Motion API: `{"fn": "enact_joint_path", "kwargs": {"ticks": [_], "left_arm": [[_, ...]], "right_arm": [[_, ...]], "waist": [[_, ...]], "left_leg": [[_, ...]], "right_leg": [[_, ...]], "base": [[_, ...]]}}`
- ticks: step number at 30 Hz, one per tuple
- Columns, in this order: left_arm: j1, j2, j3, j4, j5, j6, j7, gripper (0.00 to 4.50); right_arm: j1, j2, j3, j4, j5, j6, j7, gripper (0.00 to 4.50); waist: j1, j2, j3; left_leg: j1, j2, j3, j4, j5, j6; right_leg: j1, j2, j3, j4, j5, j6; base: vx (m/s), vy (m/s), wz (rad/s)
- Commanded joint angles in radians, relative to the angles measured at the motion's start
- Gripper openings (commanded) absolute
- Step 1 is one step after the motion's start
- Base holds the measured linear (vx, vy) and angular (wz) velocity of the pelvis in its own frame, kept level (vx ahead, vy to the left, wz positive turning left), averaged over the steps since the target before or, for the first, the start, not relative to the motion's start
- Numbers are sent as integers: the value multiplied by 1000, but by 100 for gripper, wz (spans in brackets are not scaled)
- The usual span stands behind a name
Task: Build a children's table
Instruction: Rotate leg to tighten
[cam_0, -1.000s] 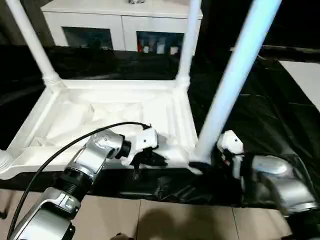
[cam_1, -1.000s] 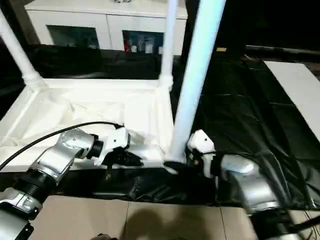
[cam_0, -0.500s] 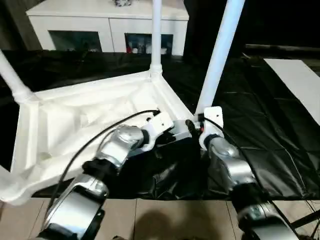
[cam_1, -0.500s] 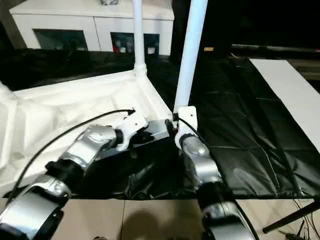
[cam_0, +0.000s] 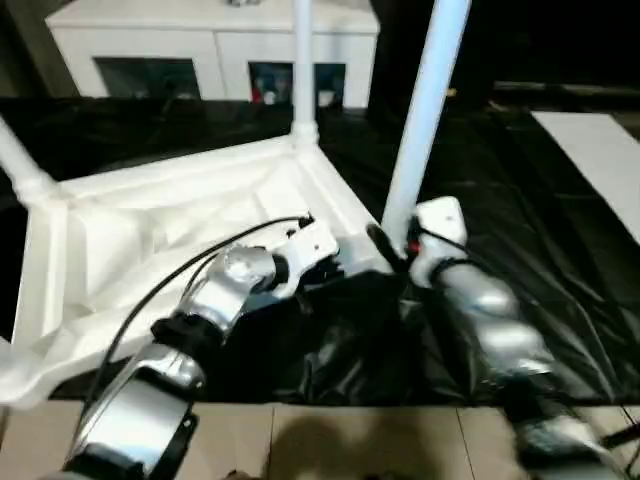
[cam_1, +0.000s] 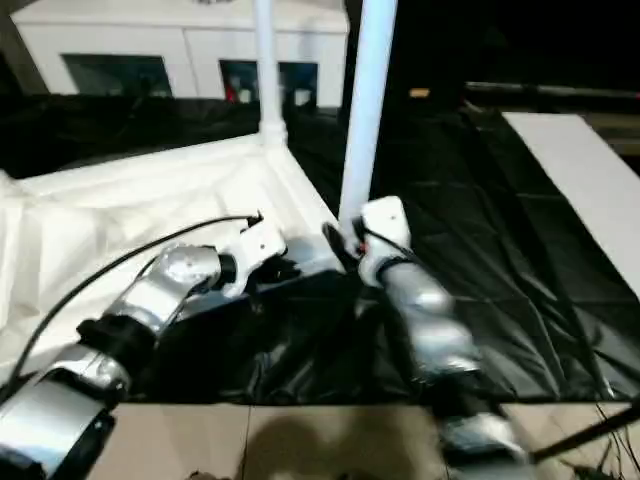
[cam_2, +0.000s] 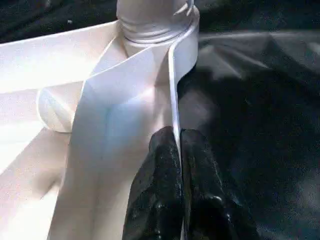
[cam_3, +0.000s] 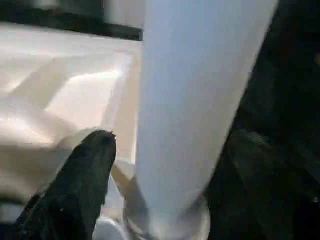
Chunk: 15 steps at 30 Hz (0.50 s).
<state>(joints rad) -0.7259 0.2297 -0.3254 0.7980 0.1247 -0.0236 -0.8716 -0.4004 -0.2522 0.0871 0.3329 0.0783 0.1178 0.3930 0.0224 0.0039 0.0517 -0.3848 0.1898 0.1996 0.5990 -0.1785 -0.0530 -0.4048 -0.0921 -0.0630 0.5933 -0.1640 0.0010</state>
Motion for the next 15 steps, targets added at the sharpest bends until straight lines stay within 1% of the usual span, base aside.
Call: {"fn": "enact_joint_path", "kwargs": {"ticks": [1,2,3,4,5,6,7,8,9,10,11,12,13,14,15], "left_arm": [[24,15,-20,-21,-8,-106,-56,0],[22,13,-22,-18,-6,-122,-56,0],[18,7,-22,-13,-5,-147,-50,0],[11,-4,-16,-9,-8,-160,-36,0],[10,-5,-14,-8,-8,-161,-32,0],[-10,-29,6,10,-8,-176,26,0],[-22,-42,28,17,-26,-168,39,44],[-22,-42,28,17,-26,-168,39,44],[-37,-52,56,19,-52,-161,36,55],[-43,-56,72,16,-68,-150,36,55],[-43,-56,72,16,-68,-150,36,74],[-45,-54,78,9,-77,-151,28,74],[-40,-46,96,-21,-102,-138,8,91],[-40,-46,96,-21,-102,-138,8,99],[-36,-41,102,-34,-112,-130,-4,100]], "right_arm": [[81,-99,18,-125,40,22,186,393],[110,-137,24,-164,54,26,234,393],[143,-178,31,-208,68,30,277,393],[164,-200,32,-234,78,33,298,393],[166,-203,32,-237,80,34,301,393],[201,-235,29,-280,100,46,336,393],[212,-240,25,-293,103,48,340,400],[212,-240,25,-293,103,48,340,400],[225,-237,20,-308,105,55,335,400],[229,-229,20,-311,102,57,327,400],[229,-229,20,-311,102,57,327,400],[230,-220,23,-315,101,63,321,400],[230,-200,34,-323,102,78,311,400],[230,-200,34,-323,102,78,311,400],[230,-193,39,-328,103,86,308,400]], "waist": [[13,-6,-67],[18,-7,-68],[23,-3,-67],[23,-5,-67],[24,-6,-67],[26,-7,-64],[27,3,-63],[25,-3,-62],[27,-2,-62],[32,2,-62],[35,3,-63],[37,3,-63],[39,0,-62],[40,1,-63],[38,0,-63]], "left_leg": [[17,40,-20,-74,-234,77],[18,43,-20,-73,-228,83],[17,42,-19,-73,-223,93],[13,40,-20,-72,-229,95],[15,41,-19,-73,-233,95],[19,43,-19,-72,-260,89],[20,42,-20,-73,-269,86],[19,40,-19,-74,-277,83],[20,39,-19,-74,-285,75],[21,38,-20,-73,-285,71],[21,40,-20,-73,-282,69],[22,42,-21,-74,-285,64],[19,42,-22,-77,-287,60],[16,42,-24,-78,-282,59],[14,40,-24,-79,-277,60]], "right_leg": [[52,-51,42,-69,-197,-207],[54,-52,43,-66,-179,-206],[51,-51,44,-65,-159,-218],[54,-53,41,-64,-170,-223],[52,-52,41,-67,-183,-220],[48,-52,40,-73,-236,-212],[46,-54,41,-75,-256,-211],[45,-53,40,-80,-283,-205],[44,-53,39,-84,-322,-196],[42,-55,39,-84,-342,-194],[41,-57,39,-85,-345,-199],[39,-55,38,-86,-341,-202],[40,-54,37,-83,-331,-200],[43,-56,37,-79,-319,-202],[43,-54,36,-78,-311,-198]], "base": [[0,0,0],[0,0,0],[0,0,0],[0,0,0],[0,0,0],[0,0,0],[0,0,0],[0,0,0],[0,0,0],[0,0,0],[0,0,0],[0,0,0],[0,0,0],[0,0,0],[0,0,0]]}}
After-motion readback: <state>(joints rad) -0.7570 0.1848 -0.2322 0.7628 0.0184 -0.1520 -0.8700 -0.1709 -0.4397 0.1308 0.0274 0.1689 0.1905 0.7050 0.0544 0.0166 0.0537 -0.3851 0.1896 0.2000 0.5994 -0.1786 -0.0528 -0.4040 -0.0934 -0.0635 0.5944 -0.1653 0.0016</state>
